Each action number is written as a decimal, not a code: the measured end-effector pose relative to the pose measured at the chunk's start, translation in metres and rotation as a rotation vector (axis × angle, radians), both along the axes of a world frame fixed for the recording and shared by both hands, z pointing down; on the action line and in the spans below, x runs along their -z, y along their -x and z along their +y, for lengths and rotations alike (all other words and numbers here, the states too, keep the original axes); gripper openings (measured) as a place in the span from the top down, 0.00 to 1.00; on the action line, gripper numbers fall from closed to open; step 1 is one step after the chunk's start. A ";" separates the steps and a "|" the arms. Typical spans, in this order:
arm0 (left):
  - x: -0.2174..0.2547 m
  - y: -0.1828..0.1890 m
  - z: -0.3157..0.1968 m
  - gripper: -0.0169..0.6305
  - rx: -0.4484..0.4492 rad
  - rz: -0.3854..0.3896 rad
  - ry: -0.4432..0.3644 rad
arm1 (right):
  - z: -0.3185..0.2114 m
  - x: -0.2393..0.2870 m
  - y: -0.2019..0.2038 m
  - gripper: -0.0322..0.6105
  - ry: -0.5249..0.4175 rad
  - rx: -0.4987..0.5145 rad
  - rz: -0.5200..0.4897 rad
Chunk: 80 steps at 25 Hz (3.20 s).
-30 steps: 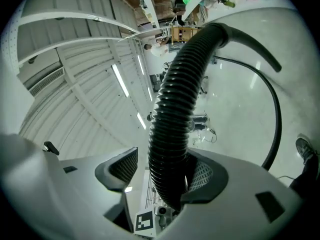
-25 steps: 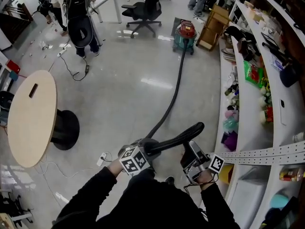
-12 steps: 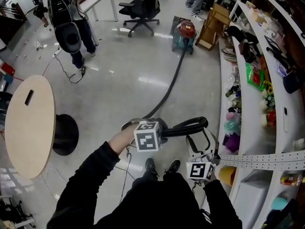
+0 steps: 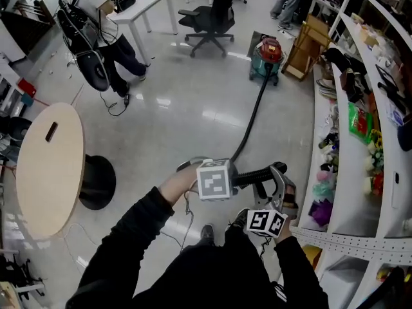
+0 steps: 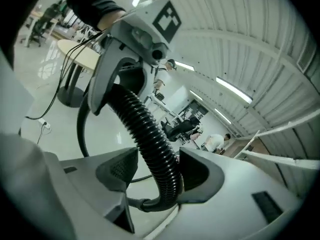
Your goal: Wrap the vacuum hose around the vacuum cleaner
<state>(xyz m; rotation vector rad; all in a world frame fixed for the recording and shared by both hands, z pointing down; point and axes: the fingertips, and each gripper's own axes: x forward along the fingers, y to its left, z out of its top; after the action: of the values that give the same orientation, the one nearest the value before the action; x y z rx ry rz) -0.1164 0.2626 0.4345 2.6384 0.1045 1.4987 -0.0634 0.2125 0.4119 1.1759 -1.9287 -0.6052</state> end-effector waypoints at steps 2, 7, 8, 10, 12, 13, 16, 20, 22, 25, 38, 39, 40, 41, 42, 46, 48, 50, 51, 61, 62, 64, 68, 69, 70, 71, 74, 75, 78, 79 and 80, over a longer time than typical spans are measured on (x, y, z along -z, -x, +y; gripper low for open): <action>-0.001 -0.010 -0.013 0.67 0.034 0.019 0.025 | -0.021 0.000 -0.008 0.56 0.005 0.006 -0.015; 0.007 -0.043 -0.053 0.66 0.177 0.162 0.033 | -0.063 0.004 -0.034 0.57 0.036 0.083 -0.056; 0.007 -0.048 -0.061 0.66 0.214 0.196 0.011 | -0.072 0.006 -0.041 0.57 0.040 0.092 -0.067; 0.006 -0.050 -0.077 0.62 0.293 0.243 -0.058 | -0.093 0.010 -0.058 0.57 0.055 0.088 -0.111; 0.003 -0.045 -0.086 0.53 0.395 0.291 -0.116 | -0.114 0.013 -0.081 0.57 0.087 0.061 -0.190; -0.001 -0.041 -0.089 0.50 0.456 0.315 -0.144 | -0.123 0.014 -0.092 0.57 0.110 0.043 -0.237; -0.038 -0.017 -0.092 0.46 0.641 0.300 -0.245 | -0.146 0.014 -0.121 0.57 0.192 -0.012 -0.383; -0.103 0.005 -0.100 0.46 0.824 0.185 -0.407 | -0.162 0.012 -0.144 0.57 0.274 -0.061 -0.543; -0.121 0.009 -0.120 0.46 0.922 0.168 -0.438 | -0.167 0.013 -0.151 0.57 0.286 -0.071 -0.592; -0.127 0.007 -0.155 0.46 1.014 0.207 -0.413 | -0.171 0.017 -0.156 0.57 0.273 -0.066 -0.623; -0.083 0.001 -0.215 0.75 0.954 0.281 -0.179 | -0.237 0.039 -0.152 0.57 0.055 -0.111 -0.630; -0.080 0.001 -0.221 0.75 0.953 0.271 -0.152 | -0.245 0.039 -0.152 0.57 0.047 -0.120 -0.644; -0.076 0.002 -0.228 0.75 0.951 0.265 -0.124 | -0.255 0.039 -0.151 0.57 0.041 -0.129 -0.659; -0.073 0.004 -0.234 0.75 0.949 0.265 -0.094 | -0.264 0.039 -0.147 0.57 0.036 -0.135 -0.672; -0.071 0.006 -0.240 0.75 0.946 0.267 -0.061 | -0.274 0.039 -0.142 0.57 0.033 -0.138 -0.680; -0.070 0.021 -0.256 0.75 0.929 0.271 0.071 | -0.316 0.044 -0.112 0.57 0.024 -0.122 -0.665; -0.068 0.031 -0.265 0.75 0.927 0.278 0.116 | -0.338 0.048 -0.094 0.57 0.015 -0.098 -0.644; -0.065 0.040 -0.277 0.75 0.929 0.290 0.152 | -0.357 0.052 -0.078 0.57 0.011 -0.083 -0.632; -0.062 0.044 -0.282 0.75 0.931 0.297 0.169 | -0.366 0.052 -0.072 0.57 0.008 -0.078 -0.631; -0.017 0.063 -0.311 0.75 0.847 0.311 0.301 | -0.414 0.054 -0.050 0.58 -0.051 -0.125 -0.768; -0.014 0.063 -0.312 0.75 0.854 0.318 0.324 | -0.418 0.055 -0.048 0.58 -0.059 -0.125 -0.776; -0.011 0.066 -0.314 0.75 0.873 0.330 0.367 | -0.425 0.056 -0.041 0.58 -0.066 -0.123 -0.780; -0.014 0.080 -0.317 0.75 0.909 0.347 0.382 | -0.444 0.057 -0.010 0.58 -0.055 -0.080 -0.772; -0.015 0.084 -0.319 0.75 0.921 0.354 0.377 | -0.450 0.058 -0.001 0.58 -0.053 -0.058 -0.768; -0.015 0.087 -0.320 0.75 0.937 0.364 0.374 | -0.456 0.059 0.008 0.58 -0.051 -0.034 -0.762; -0.016 0.089 -0.322 0.75 0.955 0.376 0.372 | -0.461 0.061 0.015 0.58 -0.048 -0.009 -0.757; -0.014 0.094 -0.325 0.75 1.012 0.415 0.376 | -0.471 0.058 0.033 0.58 -0.023 0.046 -0.757; -0.014 0.097 -0.326 0.75 1.025 0.422 0.378 | -0.473 0.055 0.038 0.58 -0.014 0.056 -0.762; -0.015 0.105 -0.326 0.75 1.034 0.418 0.386 | -0.480 0.050 0.051 0.58 0.015 0.074 -0.770; -0.015 0.108 -0.325 0.75 1.033 0.417 0.387 | -0.481 0.049 0.056 0.58 0.027 0.076 -0.772; -0.014 0.112 -0.325 0.75 1.034 0.419 0.384 | -0.480 0.048 0.061 0.58 0.042 0.077 -0.776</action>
<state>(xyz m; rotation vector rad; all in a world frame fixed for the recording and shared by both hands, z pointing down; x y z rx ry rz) -0.2282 -0.0625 0.4487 2.0558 -0.7341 0.5136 -0.1243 -0.2680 0.3639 1.4457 -2.6160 -0.1332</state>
